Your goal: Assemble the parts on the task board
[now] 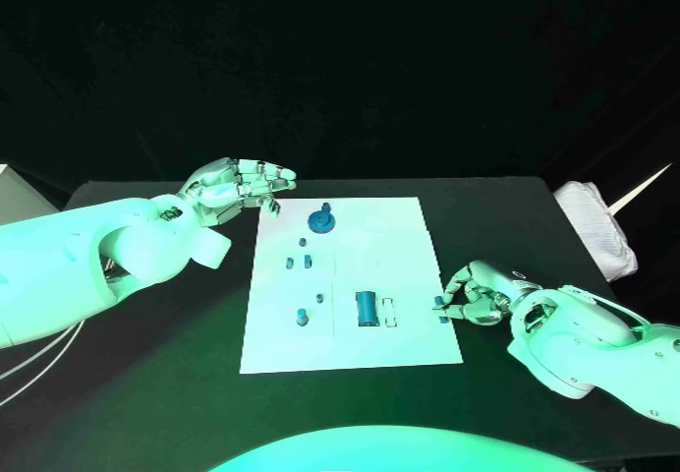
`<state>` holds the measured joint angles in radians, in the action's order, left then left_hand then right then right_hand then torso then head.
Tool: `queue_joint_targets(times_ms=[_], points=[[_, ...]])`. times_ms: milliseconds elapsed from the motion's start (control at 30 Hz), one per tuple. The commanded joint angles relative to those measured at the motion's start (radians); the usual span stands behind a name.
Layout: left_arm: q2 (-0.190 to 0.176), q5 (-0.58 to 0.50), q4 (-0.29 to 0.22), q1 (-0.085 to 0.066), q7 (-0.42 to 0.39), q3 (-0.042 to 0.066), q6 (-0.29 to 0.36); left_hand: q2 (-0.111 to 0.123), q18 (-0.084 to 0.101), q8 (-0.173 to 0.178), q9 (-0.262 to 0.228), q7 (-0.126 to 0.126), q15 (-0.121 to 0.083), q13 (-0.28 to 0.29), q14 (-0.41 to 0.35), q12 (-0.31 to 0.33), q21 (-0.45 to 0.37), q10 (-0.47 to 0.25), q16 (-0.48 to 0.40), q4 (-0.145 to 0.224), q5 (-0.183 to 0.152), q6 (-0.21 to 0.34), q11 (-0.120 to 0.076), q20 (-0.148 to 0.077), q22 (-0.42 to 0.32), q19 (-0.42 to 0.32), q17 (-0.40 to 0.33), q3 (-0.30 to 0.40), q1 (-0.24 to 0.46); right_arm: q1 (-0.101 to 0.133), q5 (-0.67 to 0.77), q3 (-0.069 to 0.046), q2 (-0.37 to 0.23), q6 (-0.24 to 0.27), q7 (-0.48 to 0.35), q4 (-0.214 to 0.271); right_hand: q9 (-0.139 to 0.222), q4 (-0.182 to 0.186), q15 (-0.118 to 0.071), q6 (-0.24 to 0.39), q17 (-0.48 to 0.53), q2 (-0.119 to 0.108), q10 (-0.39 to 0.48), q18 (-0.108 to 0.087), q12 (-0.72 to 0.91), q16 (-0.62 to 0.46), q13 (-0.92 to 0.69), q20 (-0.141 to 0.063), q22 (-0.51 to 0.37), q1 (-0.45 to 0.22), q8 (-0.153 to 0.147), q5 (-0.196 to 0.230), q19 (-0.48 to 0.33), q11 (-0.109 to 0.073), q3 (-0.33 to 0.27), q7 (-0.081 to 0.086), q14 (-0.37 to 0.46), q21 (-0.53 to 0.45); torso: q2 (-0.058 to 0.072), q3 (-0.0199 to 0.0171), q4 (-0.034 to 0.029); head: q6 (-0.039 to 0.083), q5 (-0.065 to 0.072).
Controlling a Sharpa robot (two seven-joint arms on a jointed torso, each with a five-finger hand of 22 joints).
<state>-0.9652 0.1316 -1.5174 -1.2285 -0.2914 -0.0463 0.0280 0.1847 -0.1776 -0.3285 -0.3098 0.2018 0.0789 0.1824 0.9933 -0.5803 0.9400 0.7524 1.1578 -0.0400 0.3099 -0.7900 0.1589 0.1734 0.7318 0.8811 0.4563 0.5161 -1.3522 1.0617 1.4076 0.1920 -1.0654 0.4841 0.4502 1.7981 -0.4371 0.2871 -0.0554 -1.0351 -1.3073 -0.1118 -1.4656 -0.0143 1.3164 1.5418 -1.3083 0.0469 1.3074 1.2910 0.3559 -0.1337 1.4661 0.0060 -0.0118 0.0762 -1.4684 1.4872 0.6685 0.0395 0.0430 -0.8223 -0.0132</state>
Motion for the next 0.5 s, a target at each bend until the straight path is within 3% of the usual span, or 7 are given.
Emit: queue_joint_targets(times_ms=[33, 500], points=[[0.001, -0.001, -0.004, 0.0, -0.009, 0.001, -0.019, -0.003, -0.007, -0.003, 0.002, 0.014, 0.001, -0.002, -0.006, -0.005, -0.007, -0.005, 0.004, -0.004, 0.001, 0.007, -0.002, 0.0, -0.002, 0.007, -0.002, 0.003, 0.001, -0.005, 0.042, 0.0, 0.009, -0.035, 0.034, -0.009, -0.002, 0.0, -0.009, -0.008, -0.211, 0.003, -0.006, -0.002, 0.003, -0.001, -0.133, -0.003, 0.234, 0.016, 0.004, 0.001, 0.082, -0.006, 0.008, -0.001, -0.09, 0.004, 0.001, 0.0011, 0.0001, -0.001, 0.0], [-0.005, 0.0, -0.005, 0.0, -0.008, 0.001, -0.018, -0.004, -0.007, -0.003, 0.002, 0.014, 0.001, -0.002, -0.007, -0.006, -0.007, -0.005, 0.004, -0.004, 0.001, 0.007, -0.002, 0.0, -0.002, 0.007, -0.002, 0.004, 0.0, -0.018, 0.098, 0.001, 0.041, -0.102, 0.063, -0.039, -0.005, -0.013, -0.015, -0.008, -0.212, -0.004, -0.005, -0.002, -0.001, -0.001, -0.132, -0.01, 0.236, 0.107, 0.012, 0.012, 0.083, -0.012, 0.05, -0.007, -0.09, 0.005, 0.0, 0.0003, 0.0006, -0.005, -0.002]])
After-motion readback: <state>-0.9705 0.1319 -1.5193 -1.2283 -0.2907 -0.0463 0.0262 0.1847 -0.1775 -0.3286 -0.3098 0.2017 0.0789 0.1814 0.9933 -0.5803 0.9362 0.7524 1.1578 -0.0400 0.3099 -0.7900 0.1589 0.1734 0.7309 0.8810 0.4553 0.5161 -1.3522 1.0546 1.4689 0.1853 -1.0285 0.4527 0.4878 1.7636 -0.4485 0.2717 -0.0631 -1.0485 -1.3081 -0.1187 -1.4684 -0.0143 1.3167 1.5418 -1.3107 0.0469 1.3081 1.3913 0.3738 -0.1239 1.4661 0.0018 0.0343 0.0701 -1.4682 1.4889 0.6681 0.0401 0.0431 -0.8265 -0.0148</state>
